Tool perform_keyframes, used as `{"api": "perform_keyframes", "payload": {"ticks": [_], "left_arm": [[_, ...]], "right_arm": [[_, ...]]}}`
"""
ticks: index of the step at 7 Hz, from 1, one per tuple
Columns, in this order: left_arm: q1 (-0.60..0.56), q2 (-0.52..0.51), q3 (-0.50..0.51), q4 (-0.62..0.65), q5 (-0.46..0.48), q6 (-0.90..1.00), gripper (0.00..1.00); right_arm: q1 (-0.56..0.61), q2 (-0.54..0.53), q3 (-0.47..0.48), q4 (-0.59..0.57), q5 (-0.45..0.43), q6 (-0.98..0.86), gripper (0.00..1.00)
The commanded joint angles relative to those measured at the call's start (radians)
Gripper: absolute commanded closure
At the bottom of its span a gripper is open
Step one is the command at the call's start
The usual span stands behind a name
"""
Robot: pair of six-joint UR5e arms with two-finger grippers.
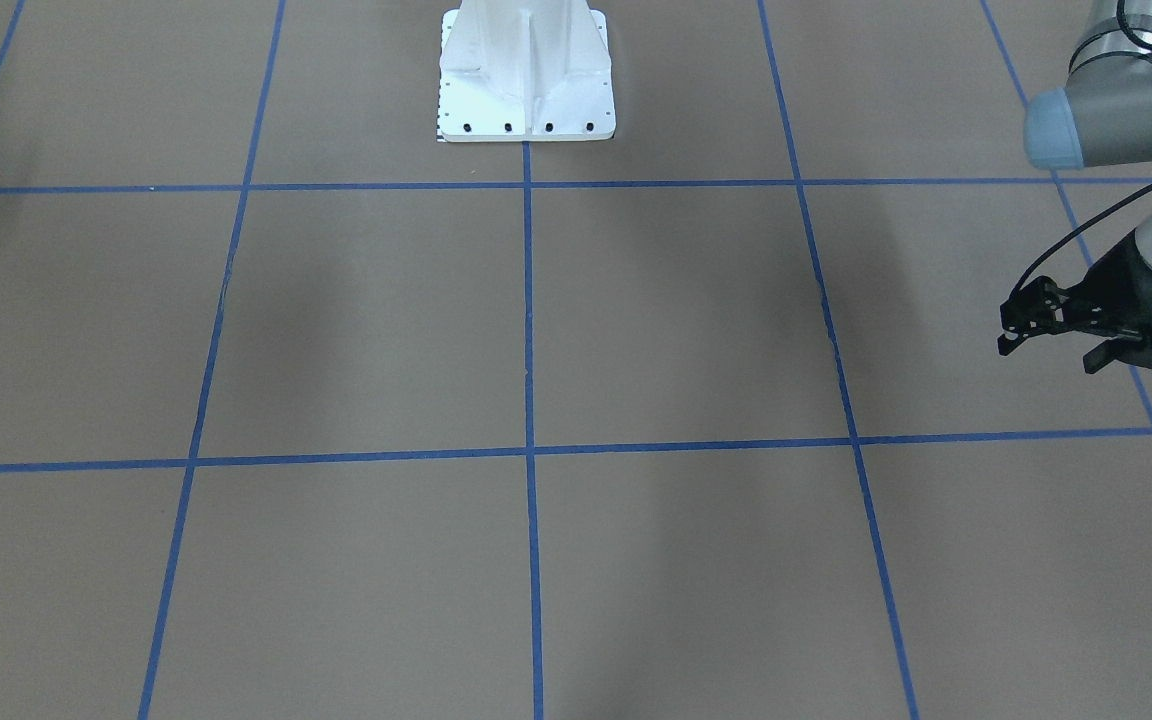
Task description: Left arm hands cup to right arm to dump lemon
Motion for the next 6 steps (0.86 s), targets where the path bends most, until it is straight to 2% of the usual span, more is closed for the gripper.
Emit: {"api": "perform_keyframes", "payload": {"ticks": [1,6], "left_arm": [[0.002,-0.004,0.0,0.0,0.0,-0.007,0.0],[0.002,-0.011,0.002,0.0,0.0,-0.007,0.0]], "right_arm": [[0.023,-0.011,-0.075,0.109,-0.001,0.237,0.72],[0.05,0.009,-0.109,0.251,0.013,0.652,0.74]]}}
